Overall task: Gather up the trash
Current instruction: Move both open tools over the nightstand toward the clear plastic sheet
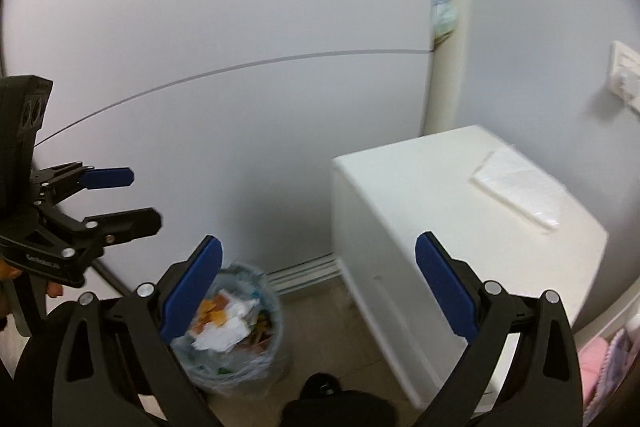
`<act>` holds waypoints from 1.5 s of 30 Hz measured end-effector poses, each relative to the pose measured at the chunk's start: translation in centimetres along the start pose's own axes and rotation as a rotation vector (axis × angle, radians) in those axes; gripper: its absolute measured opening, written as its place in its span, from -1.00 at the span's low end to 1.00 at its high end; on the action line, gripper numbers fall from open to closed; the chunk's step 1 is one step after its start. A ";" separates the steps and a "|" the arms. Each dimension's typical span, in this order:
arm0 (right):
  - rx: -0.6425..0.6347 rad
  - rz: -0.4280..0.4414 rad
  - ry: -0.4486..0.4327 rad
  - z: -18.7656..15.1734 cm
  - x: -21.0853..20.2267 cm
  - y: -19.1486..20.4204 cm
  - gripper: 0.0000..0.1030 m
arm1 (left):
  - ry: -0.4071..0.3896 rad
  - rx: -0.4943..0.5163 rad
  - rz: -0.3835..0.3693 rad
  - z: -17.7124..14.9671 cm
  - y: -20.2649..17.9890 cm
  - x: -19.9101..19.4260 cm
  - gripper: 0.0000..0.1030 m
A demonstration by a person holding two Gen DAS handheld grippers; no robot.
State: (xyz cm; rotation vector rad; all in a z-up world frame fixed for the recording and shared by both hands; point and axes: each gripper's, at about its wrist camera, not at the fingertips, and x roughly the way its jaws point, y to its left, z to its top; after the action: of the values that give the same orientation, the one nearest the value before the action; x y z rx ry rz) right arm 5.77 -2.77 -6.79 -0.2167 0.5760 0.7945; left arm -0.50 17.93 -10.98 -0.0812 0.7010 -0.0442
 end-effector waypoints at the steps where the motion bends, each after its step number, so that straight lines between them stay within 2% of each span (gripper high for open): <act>1: 0.001 -0.017 0.002 0.1 -0.3 -0.8 0.84 | -0.001 0.011 -0.013 0.3 -0.4 0.2 0.89; 11: 0.053 -0.141 0.009 -0.1 -2.3 -7.7 0.86 | -0.039 0.116 -0.141 5.0 -4.8 2.9 0.89; 15: 0.101 -0.172 0.004 -0.1 -2.6 -10.6 0.86 | -0.022 0.175 -0.182 6.7 -7.3 5.0 0.89; 22: 0.176 -0.209 0.004 -0.3 -2.1 -15.6 0.86 | 0.014 0.212 -0.295 9.4 -10.8 8.8 0.89; 27: 0.252 -0.198 0.016 -0.6 -1.4 -19.0 0.86 | 0.021 0.239 -0.341 11.5 -12.3 11.9 0.89; 32: 0.317 -0.215 0.017 -0.6 -0.2 -22.1 0.86 | 0.049 0.248 -0.355 13.4 -12.8 15.5 0.89; 40: 0.452 -0.135 0.048 -0.8 3.3 -26.4 0.86 | 0.107 0.253 -0.412 15.6 -13.7 21.3 0.88; 45: 0.479 -0.104 0.065 -0.8 5.0 -27.7 0.86 | 0.159 0.262 -0.462 16.4 -14.7 24.9 0.88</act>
State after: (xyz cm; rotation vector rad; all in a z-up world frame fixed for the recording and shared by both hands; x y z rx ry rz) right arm 28.30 -19.16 -11.05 0.1681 0.7918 0.5310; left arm 28.89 2.54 -13.18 0.0132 0.8180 -0.5893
